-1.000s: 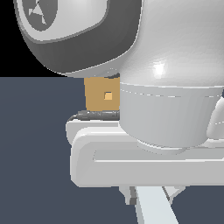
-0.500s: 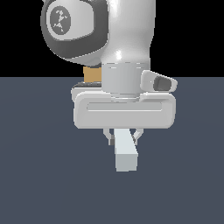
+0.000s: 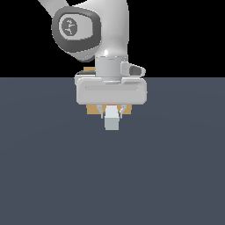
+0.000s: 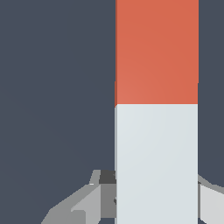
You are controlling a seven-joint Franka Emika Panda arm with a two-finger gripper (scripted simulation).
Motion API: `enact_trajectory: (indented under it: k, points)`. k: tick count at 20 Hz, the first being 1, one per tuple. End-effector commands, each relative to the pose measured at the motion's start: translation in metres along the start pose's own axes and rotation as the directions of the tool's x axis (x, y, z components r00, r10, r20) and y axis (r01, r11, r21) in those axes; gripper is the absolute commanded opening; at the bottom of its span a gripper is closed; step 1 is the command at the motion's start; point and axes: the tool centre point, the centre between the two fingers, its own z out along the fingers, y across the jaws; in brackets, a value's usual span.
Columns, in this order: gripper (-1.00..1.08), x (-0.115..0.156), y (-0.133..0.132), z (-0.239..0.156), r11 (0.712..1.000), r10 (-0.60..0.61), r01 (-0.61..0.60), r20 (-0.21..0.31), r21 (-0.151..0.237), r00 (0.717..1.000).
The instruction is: Insert the peg into the horizontal hole in a box.
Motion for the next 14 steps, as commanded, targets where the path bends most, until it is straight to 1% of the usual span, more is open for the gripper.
enact_trajectory:
  k: [1, 4, 7, 10, 14]
  points:
    - [-1.00, 0.023, -0.004, -0.007, 1.000, 0.000, 0.000, 0.000, -0.003, 1.000]
    - [-1.00, 0.043, -0.008, -0.011, 1.000, 0.000, 0.000, 0.000, -0.003, 1.000]
    - [-1.00, 0.056, -0.010, -0.014, 1.000, 0.000, 0.000, 0.000, -0.003, 1.000]
    - [-1.00, 0.064, -0.011, -0.016, 1.000, 0.000, 0.000, 0.000, -0.003, 1.000]
    - [-1.00, 0.064, -0.010, -0.016, 1.000, 0.000, 0.000, 0.000, -0.003, 1.000]
